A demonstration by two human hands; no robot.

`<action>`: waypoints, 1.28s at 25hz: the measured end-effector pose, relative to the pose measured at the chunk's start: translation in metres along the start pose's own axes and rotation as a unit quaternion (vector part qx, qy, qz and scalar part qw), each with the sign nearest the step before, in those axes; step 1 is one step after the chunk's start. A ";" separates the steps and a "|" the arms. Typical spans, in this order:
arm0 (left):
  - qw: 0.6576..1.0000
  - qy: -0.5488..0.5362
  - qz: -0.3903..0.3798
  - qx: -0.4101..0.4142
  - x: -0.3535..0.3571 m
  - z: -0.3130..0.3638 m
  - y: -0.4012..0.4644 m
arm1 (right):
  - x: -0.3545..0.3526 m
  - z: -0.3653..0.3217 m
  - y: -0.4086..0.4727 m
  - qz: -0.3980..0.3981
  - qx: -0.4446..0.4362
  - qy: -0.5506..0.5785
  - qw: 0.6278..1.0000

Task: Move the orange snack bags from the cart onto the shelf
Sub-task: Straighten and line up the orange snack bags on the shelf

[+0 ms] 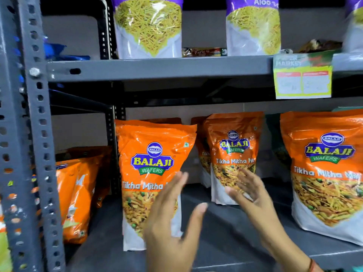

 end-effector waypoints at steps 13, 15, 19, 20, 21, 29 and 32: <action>0.821 -0.076 -0.344 -0.450 0.203 -0.112 0.003 | -0.064 0.071 0.091 -0.094 0.131 -0.177 0.971; 0.826 -0.083 -0.336 -0.444 0.205 -0.117 0.002 | -0.066 0.071 0.092 -0.082 0.133 -0.198 0.968; 0.838 -0.067 -0.313 -0.442 0.196 -0.118 0.004 | -0.062 0.069 0.088 -0.074 0.115 -0.226 0.965; 0.839 -0.058 -0.308 -0.445 0.192 -0.119 0.004 | -0.060 0.068 0.087 -0.076 0.105 -0.232 0.964; 0.839 -0.052 -0.302 -0.449 0.188 -0.120 0.004 | -0.058 0.068 0.086 -0.080 0.098 -0.240 0.963; 0.837 -0.071 -0.292 -0.458 0.184 -0.127 0.002 | -0.054 0.073 0.084 -0.110 0.089 -0.266 0.954; 0.836 -0.085 -0.291 -0.457 0.183 -0.124 0.002 | -0.057 0.073 0.083 -0.117 0.089 -0.271 0.951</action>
Point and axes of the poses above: each hand's wrist, its own y-axis towards the middle knuckle, its own x-axis out of the palm, z = x × y, the point moved 2 cm from there along y, towards the middle knuckle, and after that the axes turned 5 degrees about y, right-handed, at the moved point
